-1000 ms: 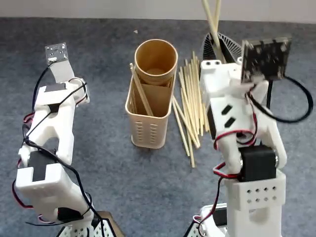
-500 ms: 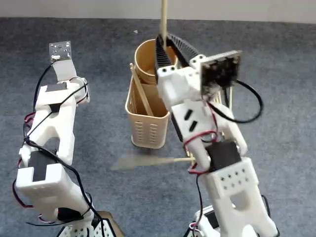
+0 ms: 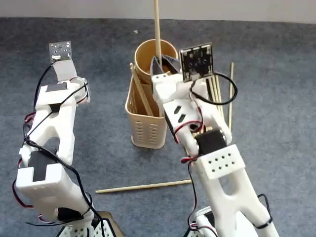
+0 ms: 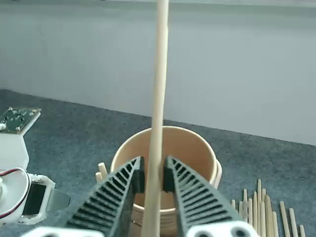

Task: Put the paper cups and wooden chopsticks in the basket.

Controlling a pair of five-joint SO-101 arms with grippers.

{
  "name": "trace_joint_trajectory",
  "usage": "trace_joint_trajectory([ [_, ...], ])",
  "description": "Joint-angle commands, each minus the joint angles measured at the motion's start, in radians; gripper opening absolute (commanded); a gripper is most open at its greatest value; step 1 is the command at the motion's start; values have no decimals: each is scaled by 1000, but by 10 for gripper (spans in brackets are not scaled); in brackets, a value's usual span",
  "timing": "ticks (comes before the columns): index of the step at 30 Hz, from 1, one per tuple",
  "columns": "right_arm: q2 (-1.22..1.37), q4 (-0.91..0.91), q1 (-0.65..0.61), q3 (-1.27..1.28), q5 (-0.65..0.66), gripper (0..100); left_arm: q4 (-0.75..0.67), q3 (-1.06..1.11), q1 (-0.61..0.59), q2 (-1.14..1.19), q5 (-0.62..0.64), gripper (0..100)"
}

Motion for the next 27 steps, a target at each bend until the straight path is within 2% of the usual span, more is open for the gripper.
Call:
trace_joint_trajectory([
  [1, -116, 7, -5, 48, -6, 145, -15, -31, 16, -4, -9, 168],
  [8, -306, 170, -4, 93, 77, 146, -15, -31, 16, -4, -9, 168],
  [12, -374, 403, 28, -1, 130, 146, -15, -31, 16, -4, -9, 168],
  [16, -278, 615, 183, -117, 146, 146, -15, -31, 16, -4, -9, 168],
  [20, -59, 680, 372, -200, 149, 146, 8, -39, 15, -15, -11, 168],
  [21, 7, 684, 406, -216, 149, 146, 61, -50, 12, -21, -34, 167],
  [23, 145, 704, 461, -249, 155, 146, 256, -143, -5, -50, -160, 160],
  [27, 415, 662, 499, -303, 250, 146, 756, -453, -13, -79, -592, 107],
])
